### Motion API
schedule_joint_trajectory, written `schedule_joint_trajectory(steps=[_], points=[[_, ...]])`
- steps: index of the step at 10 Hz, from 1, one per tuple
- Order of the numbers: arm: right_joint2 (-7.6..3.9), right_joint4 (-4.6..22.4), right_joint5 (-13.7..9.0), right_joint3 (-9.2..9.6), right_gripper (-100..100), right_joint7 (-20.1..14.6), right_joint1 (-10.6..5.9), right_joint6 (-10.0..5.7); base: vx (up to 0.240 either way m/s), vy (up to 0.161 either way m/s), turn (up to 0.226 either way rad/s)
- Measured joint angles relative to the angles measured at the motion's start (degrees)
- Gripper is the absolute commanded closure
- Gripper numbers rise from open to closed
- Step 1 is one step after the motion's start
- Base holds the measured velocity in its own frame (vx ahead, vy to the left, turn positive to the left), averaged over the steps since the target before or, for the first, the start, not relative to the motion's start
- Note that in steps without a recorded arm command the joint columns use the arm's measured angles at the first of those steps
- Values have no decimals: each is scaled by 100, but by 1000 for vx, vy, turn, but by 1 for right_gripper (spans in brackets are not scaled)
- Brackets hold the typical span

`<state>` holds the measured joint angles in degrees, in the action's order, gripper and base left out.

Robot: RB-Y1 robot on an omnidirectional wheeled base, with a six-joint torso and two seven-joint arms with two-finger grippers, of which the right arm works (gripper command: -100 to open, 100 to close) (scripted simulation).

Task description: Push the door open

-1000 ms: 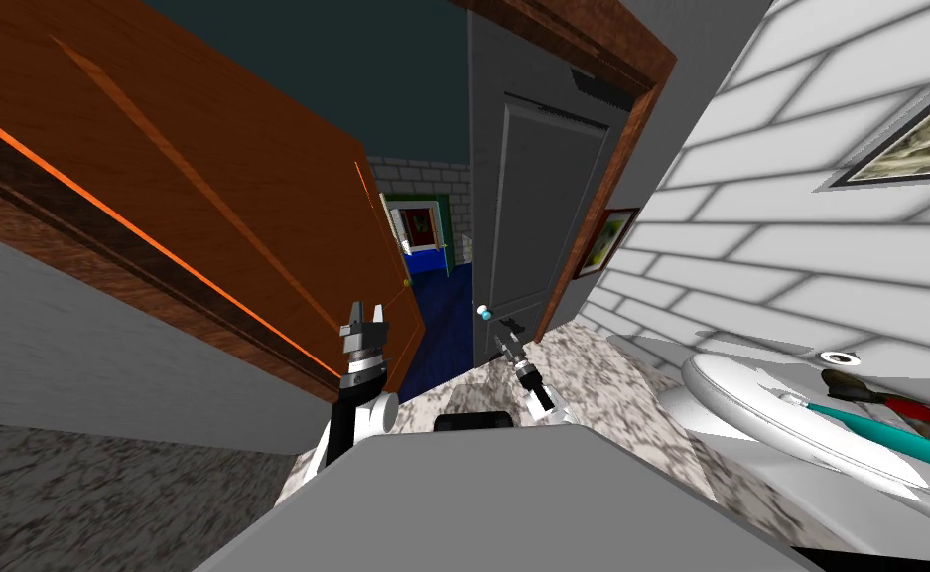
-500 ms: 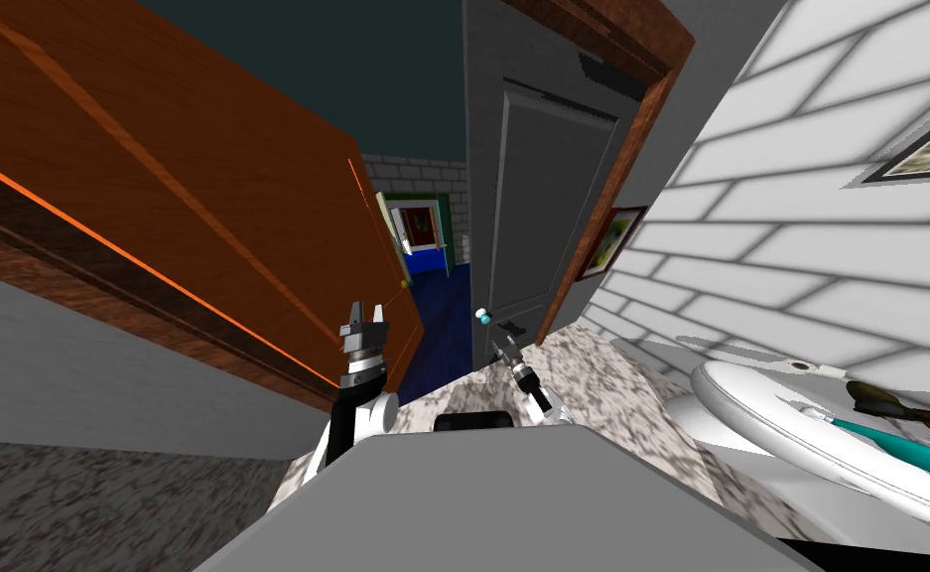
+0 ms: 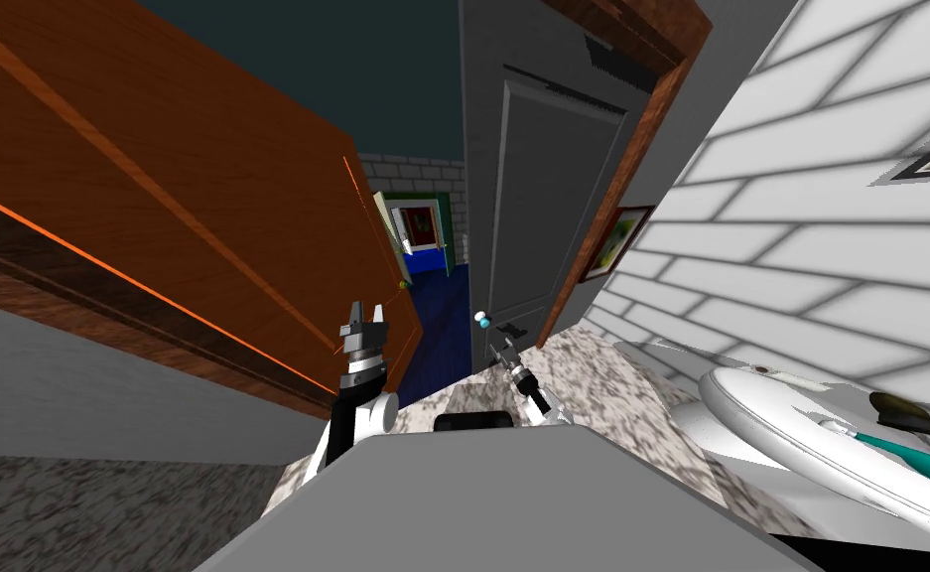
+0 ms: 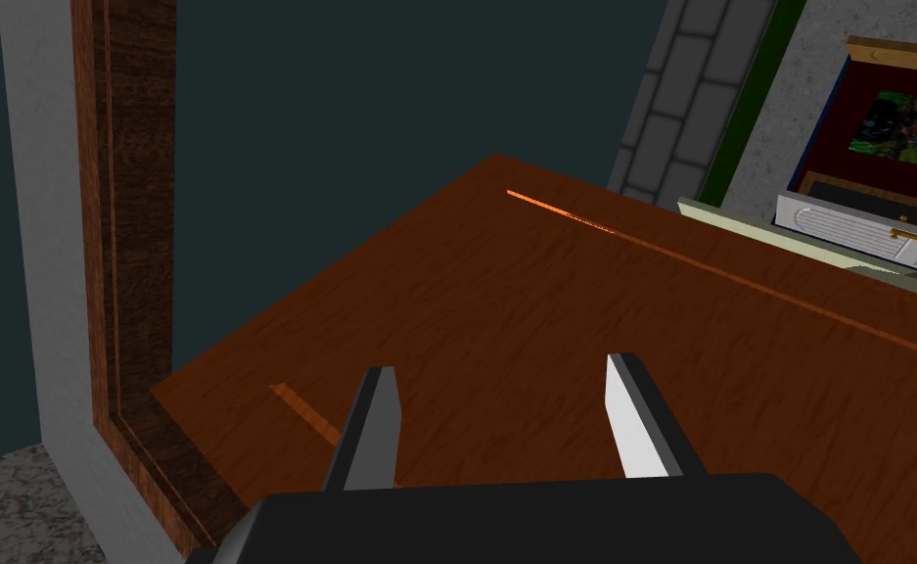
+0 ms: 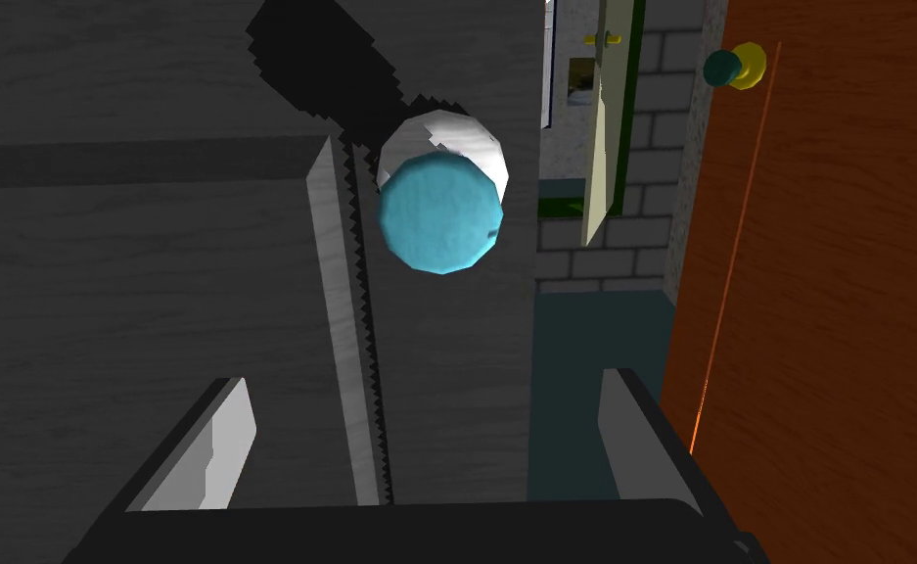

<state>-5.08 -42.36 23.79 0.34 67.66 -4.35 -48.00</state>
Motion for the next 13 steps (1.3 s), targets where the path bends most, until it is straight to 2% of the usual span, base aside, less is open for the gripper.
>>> schedule_joint_trajectory(steps=[8, 9, 13], points=[[79, 71, -40, -84, -100, 123, -15, 4, 172, 50, 22], [81, 71, -40, -85, 100, 126, -17, 4, -8, -3, -5], [80, 65, -41, -86, 100, 125, -38, 21, -8, -4, 7]])
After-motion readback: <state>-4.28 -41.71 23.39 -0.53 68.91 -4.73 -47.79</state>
